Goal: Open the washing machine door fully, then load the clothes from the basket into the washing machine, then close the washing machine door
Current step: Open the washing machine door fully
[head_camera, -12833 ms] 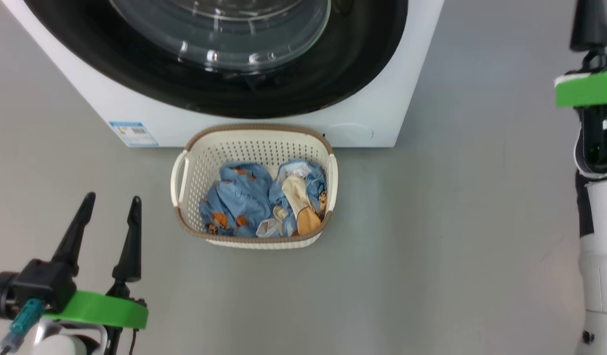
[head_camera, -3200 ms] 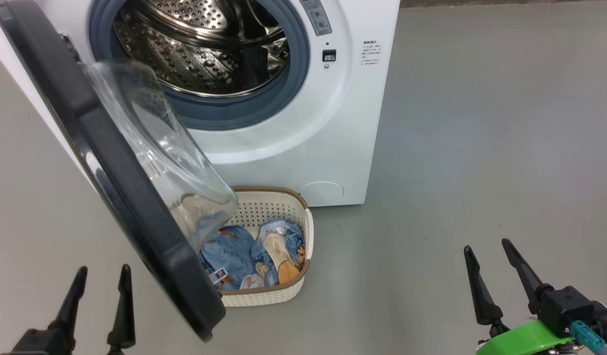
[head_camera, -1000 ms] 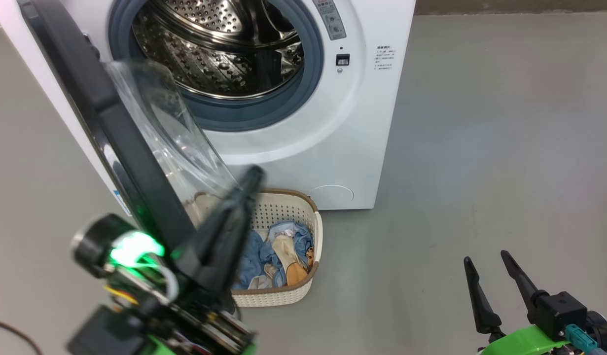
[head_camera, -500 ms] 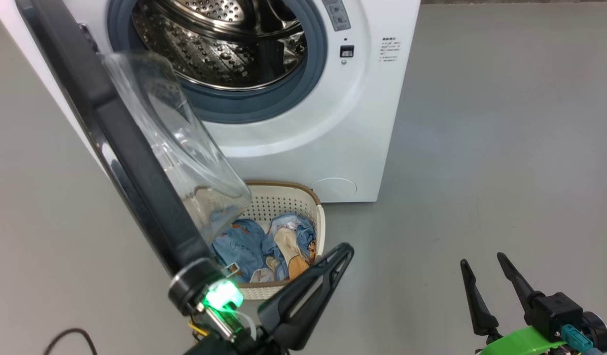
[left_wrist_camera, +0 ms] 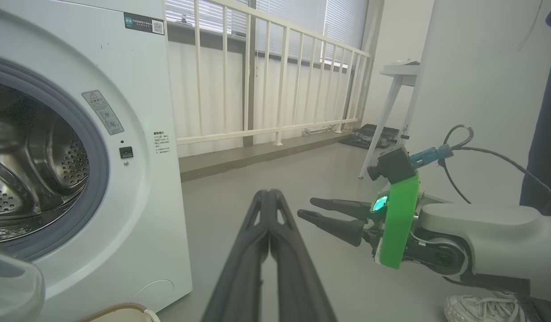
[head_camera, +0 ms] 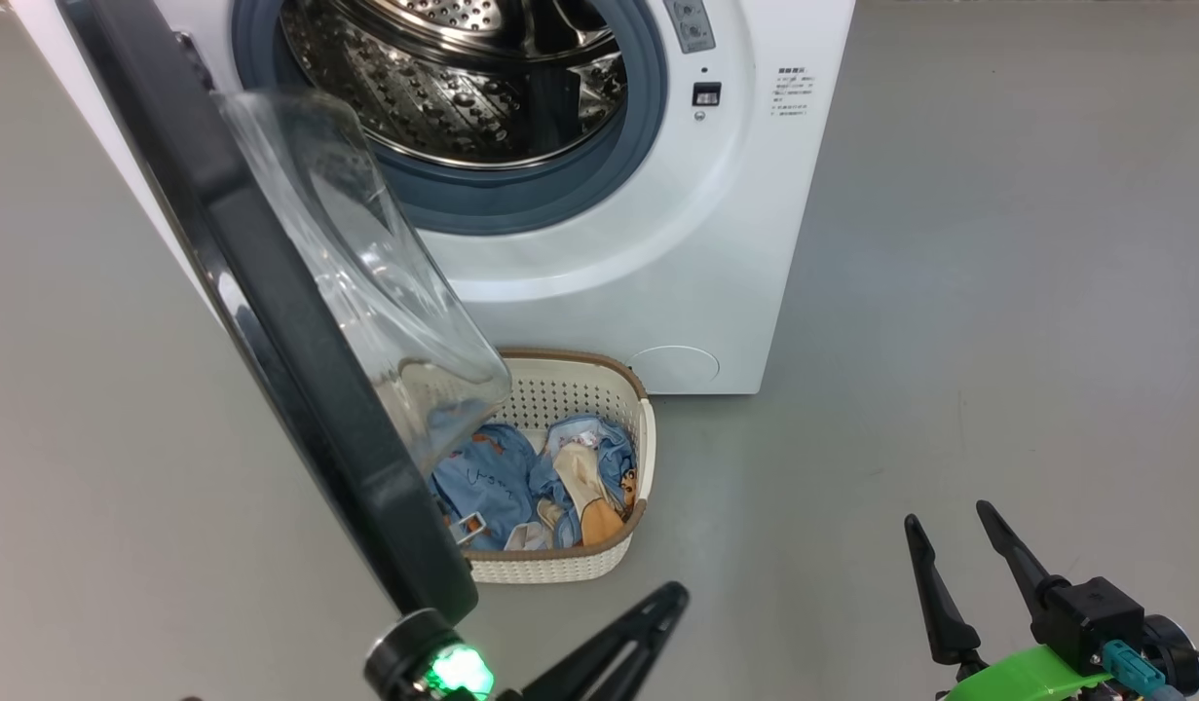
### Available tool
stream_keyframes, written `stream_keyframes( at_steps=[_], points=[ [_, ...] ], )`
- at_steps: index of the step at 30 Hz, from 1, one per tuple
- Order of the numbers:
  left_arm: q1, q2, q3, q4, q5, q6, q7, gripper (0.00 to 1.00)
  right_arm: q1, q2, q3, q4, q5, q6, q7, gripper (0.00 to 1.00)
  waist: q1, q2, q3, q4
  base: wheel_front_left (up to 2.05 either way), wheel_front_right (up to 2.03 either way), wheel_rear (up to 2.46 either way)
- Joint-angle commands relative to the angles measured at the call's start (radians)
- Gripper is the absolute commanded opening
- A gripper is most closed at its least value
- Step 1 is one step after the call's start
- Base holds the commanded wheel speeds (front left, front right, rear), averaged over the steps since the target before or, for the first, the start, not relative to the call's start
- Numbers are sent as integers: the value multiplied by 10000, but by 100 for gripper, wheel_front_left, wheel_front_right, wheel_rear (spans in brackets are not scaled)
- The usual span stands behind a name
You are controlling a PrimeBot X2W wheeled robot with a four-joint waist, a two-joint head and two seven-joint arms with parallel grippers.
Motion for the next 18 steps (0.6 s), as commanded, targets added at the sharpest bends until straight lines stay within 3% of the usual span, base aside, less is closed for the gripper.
stream_keyframes(
  at_steps=[1,18],
  points=[
    [-115,85,459,-25,-45,-12,-53,0,-370,-138,289,-202,102,62,-74,100,0,0,-2,7,0,0,0],
    [37,-634,2343,2170,50,30,-53,0,-403,-175,334,-198,258,62,-74,100,0,0,75,-60,0,0,0]
  ],
)
